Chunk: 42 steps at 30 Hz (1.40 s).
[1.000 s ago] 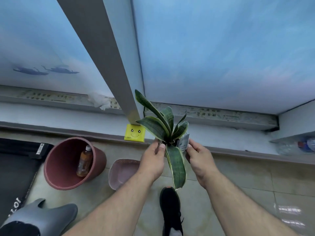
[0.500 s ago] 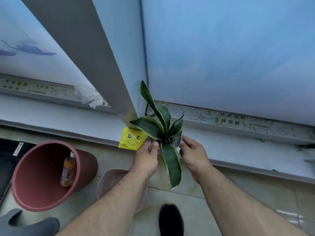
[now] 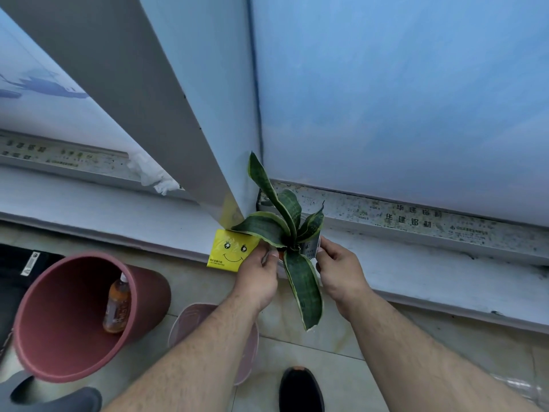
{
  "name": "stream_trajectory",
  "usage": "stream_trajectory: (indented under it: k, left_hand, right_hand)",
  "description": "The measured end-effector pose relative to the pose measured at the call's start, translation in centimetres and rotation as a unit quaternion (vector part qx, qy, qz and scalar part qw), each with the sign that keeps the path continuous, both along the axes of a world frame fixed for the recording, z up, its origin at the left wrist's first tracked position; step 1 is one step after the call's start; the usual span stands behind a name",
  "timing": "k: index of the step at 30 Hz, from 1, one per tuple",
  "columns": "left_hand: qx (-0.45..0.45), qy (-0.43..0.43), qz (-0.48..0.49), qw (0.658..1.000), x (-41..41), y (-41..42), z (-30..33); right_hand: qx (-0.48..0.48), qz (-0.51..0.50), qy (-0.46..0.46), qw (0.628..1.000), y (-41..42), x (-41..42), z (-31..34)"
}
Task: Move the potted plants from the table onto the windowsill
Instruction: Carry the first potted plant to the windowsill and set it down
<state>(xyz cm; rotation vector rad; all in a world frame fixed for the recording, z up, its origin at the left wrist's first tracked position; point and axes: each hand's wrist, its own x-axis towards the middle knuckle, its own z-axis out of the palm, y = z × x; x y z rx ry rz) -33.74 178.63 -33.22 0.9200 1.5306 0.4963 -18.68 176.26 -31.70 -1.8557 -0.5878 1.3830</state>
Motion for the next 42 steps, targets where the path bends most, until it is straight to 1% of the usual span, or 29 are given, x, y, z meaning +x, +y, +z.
stream_trajectory:
  k: [8, 13, 17, 23, 27, 30, 32, 35, 39, 40, 42]
  left_hand:
    - [-0.019, -0.012, -0.019, 1.000, 2.1, 0.3, 1.3]
    - [-0.007, 0.007, -0.025, 1.000, 2.2, 0.9, 1.1]
    - [-0.022, 0.011, -0.014, 1.000, 1.7, 1.6, 1.1]
    - [-0.021, 0.020, -0.020, 0.999, 1.8, 1.7, 0.9]
    - [-0.020, 0.040, -0.041, 0.998, 1.6, 0.8, 2.2]
    - [-0.045, 0.051, -0.032, 0.997, 0.9, 0.1, 4.1]
    - [-0.060, 0.055, -0.029, 0.996, 0.5, -0.6, 6.5]
    - [-0.053, 0.069, -0.048, 0.995, 0.0, -1.3, 11.8]
    - [-0.034, 0.037, -0.075, 0.996, 0.3, -3.0, 22.0]
    - [-0.025, 0.032, -0.089, 0.995, 0.5, -3.7, 25.2]
    - [-0.008, 0.022, -0.115, 0.993, 0.5, -4.9, 29.5]
  right_hand:
    - [-0.022, -0.021, -0.005, 1.000, -0.5, 1.3, 0.8]
    - [-0.008, -0.020, -0.016, 1.000, -0.1, 1.4, 0.9]
    - [-0.012, -0.009, -0.021, 1.000, 0.9, 1.1, 0.9]
    - [-0.013, -0.008, -0.029, 0.999, 0.8, 1.4, 0.7]
    - [-0.025, -0.004, -0.026, 0.999, 0.4, 1.2, 1.8]
    - [-0.052, -0.014, -0.041, 0.998, -0.2, 1.5, 3.7]
    - [-0.076, -0.018, -0.050, 0.996, -0.8, 2.0, 5.7]
    - [-0.078, -0.020, -0.042, 0.996, -2.5, 2.4, 10.3]
    - [-0.066, -0.039, -0.020, 0.997, -5.9, 2.7, 20.0]
    - [-0.064, -0.053, -0.015, 0.996, -7.2, 2.7, 23.3]
    - [-0.054, -0.073, -0.001, 0.996, -9.3, 2.6, 27.5]
